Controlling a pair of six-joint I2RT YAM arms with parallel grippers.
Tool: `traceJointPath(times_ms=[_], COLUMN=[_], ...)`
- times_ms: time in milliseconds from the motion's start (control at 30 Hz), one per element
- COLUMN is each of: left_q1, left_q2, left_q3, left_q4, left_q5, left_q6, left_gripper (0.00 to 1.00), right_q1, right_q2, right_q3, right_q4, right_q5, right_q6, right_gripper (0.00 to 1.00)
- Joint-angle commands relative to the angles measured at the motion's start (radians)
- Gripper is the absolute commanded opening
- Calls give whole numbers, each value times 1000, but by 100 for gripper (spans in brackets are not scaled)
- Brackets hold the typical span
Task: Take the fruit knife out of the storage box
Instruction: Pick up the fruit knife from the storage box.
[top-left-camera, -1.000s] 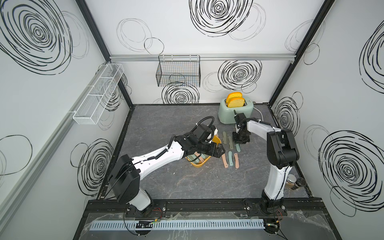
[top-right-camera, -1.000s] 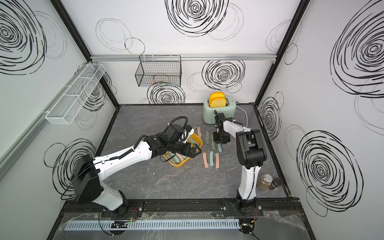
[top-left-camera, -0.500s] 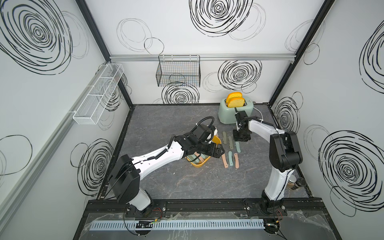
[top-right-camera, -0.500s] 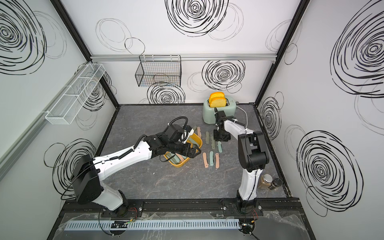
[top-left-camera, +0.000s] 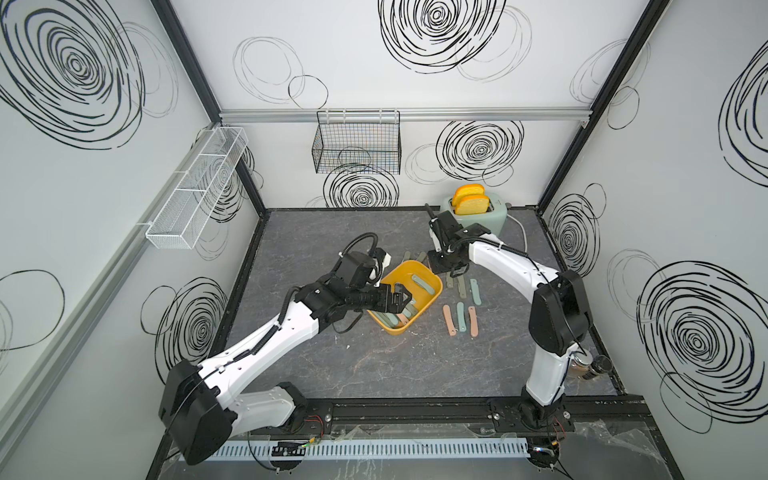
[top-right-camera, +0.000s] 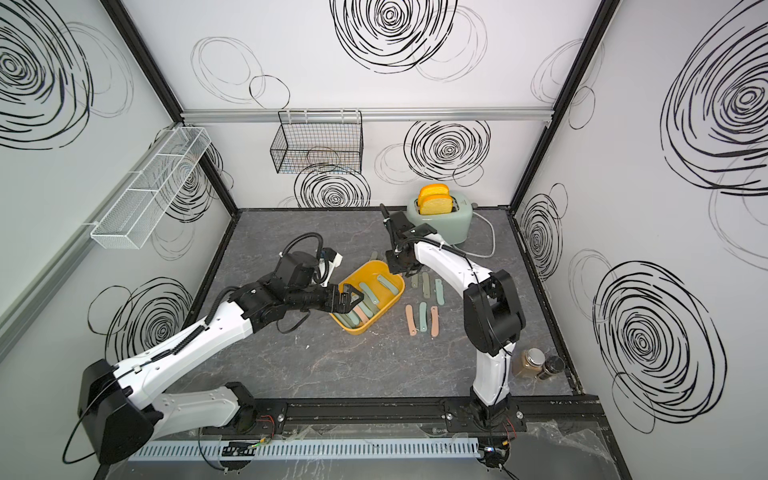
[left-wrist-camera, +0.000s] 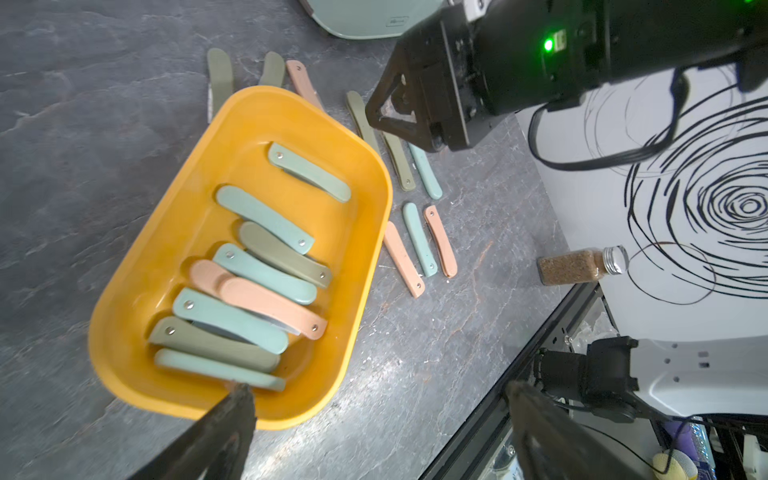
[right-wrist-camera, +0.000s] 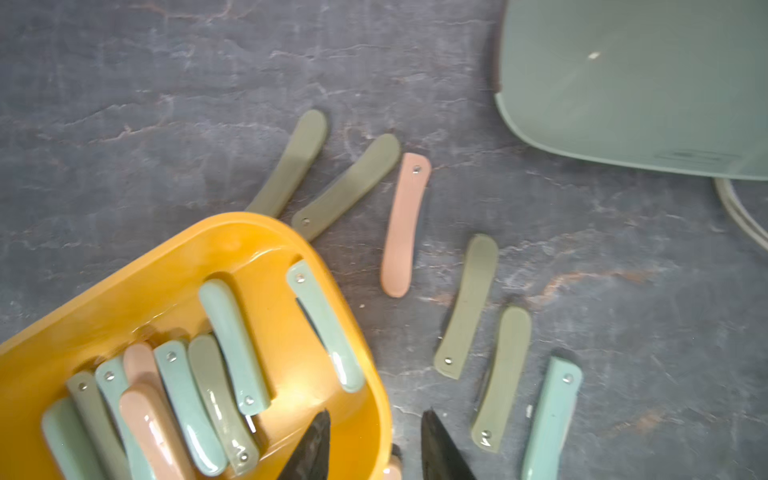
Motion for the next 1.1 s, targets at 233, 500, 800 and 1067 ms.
traceJointPath(times_ms=[233, 500, 800, 1067], left_q1=[132, 165, 179, 202], left_q2=[-257, -357, -387, -381], left_q3=[-138, -176, -181, -183], left_q4=[-143, -205, -233, -237], left_q5=[-8, -13, -22, -10], left_q6=[7, -15, -15, 3], left_gripper=[98, 98, 98, 98], right_q1=[150, 180, 177, 174], right_q2=[146, 245, 321, 361], right_q3=[43, 110, 155, 148], right_q4=[-4, -9, -11, 2], right_q5=[-20, -17, 1, 0], right_q6=[25, 23, -1, -7], right_gripper=[39, 39, 39, 38])
